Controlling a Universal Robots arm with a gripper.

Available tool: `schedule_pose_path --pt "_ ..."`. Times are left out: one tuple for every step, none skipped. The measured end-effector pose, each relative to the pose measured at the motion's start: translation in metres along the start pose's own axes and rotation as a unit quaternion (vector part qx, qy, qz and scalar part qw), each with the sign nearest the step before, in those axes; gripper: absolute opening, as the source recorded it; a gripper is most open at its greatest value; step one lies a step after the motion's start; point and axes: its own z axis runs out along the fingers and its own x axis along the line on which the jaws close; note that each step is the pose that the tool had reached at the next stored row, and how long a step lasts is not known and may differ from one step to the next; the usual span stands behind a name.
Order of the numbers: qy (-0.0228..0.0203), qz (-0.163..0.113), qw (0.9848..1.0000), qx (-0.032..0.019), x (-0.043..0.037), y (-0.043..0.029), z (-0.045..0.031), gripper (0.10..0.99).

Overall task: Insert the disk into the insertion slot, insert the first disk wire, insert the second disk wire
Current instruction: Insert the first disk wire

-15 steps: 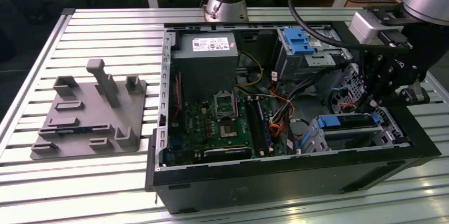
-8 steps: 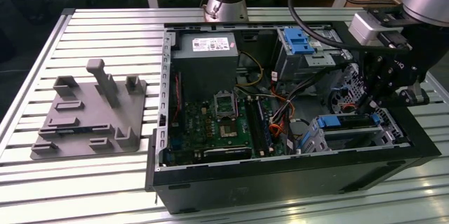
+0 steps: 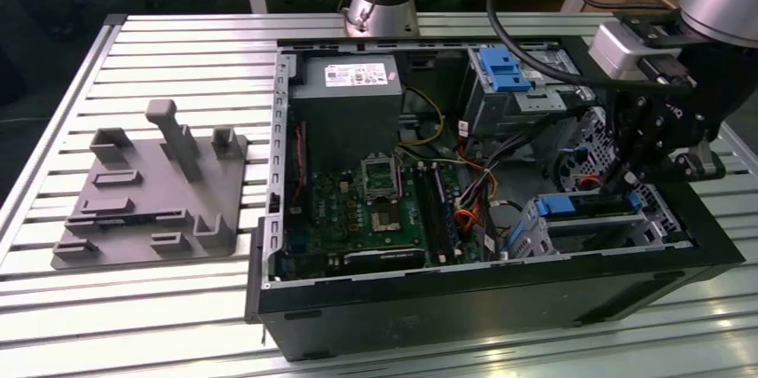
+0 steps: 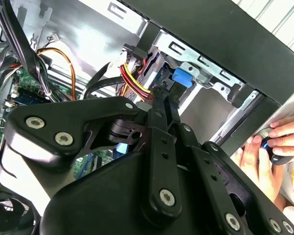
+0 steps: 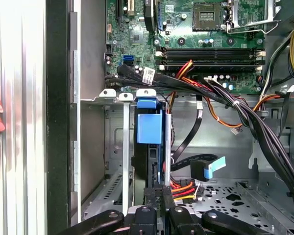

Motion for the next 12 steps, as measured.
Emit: schedule_pose_path --pt "0.0000 0.000 1.0000 0.0000 0.0004 0.0000 0.0001 0.165" --pt "0.0000 0.000 1.0000 0.0000 0.0008 0.0000 0.0002 0.165" --pt "-0.0001 0.000 1.0000 0.0000 0.0012 0.0000 0.0003 0.165" --pt "-0.0001 0.000 1.0000 0.0000 0.0014 0.0000 0.0004 0.165" --pt "0.0000 0.000 1.0000 0.0000 0.0014 0.0001 0.0006 0.165" --pt "-0.0001 0.000 1.0000 0.0000 0.0014 0.0001 0.0010 0.165" --pt "-0.0001 0.000 1.0000 0.0000 0.0014 0.0001 0.0014 0.165" --pt "0.0000 0.000 1.0000 0.0000 0.0014 0.0001 0.0018 0.165" --pt "0.0000 0.000 1.0000 0.0000 0.0014 0.0001 0.0021 0.165" --pt "0.0000 0.000 1.0000 0.0000 0.0014 0.0001 0.0024 0.165" --pt "0.0000 0.000 1.0000 0.0000 0.0013 0.0001 0.0027 0.165" --pt "0.0000 0.000 1.0000 0.0000 0.0013 0.0001 0.0030 0.165"
